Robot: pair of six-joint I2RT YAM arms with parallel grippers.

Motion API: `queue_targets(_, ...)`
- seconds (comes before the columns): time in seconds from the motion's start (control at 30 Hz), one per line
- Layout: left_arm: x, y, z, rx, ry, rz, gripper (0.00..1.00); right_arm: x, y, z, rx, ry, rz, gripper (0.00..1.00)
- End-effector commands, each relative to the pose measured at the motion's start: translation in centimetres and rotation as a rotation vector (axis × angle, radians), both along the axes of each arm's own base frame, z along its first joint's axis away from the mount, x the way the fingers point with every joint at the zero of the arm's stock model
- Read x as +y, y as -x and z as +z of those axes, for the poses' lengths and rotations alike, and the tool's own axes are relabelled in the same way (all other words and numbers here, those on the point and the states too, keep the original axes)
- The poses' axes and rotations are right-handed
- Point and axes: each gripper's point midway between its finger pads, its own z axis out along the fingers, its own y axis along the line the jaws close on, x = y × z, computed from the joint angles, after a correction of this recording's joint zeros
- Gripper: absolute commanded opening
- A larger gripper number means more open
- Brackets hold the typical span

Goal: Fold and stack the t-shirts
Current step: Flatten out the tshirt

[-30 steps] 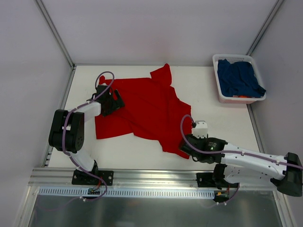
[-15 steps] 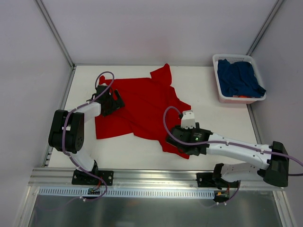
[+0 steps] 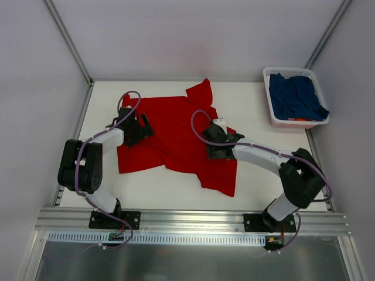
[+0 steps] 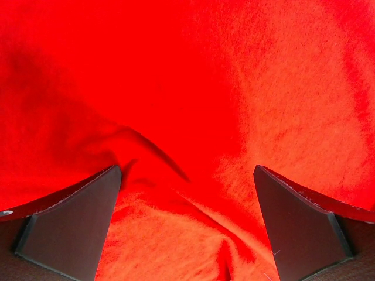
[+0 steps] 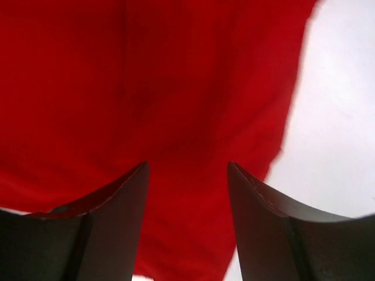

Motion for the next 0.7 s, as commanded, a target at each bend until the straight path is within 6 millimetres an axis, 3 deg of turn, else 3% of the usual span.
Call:
queue_targets(0.0, -0.4, 0.7, 1.2, -0.023, 0.002, -0.042, 0.99, 4.5, -2.6, 0.1, 0.017, -0.120, 0.141, 0.59)
queue_targets(0.17, -0.4, 0.7, 2.9, -0.075, 0.004, -0.050, 0.99, 5.8, -5.4, -0.7, 0.020, -0.095, 0.189, 0.59)
queue_targets(0.33, -0.7, 0.4, 5.9, -0.178, 0.006, -0.078, 0.99, 7.7, -8.1, 2.0, -0.054, -0.094, 0.260, 0.59)
queue_targets(0.43, -0.8, 0.5, 7.2, -0.232, 0.018, -0.083, 0.99, 8.1, -9.7, 2.4, -0.065, -0.097, 0.276, 0.59)
queue_targets(0.67, -1.4, 0.9, 7.9, -0.275, 0.049, -0.105, 0.99, 9.6, -13.0, 0.5, -0.019, -0.127, 0.321, 0.60)
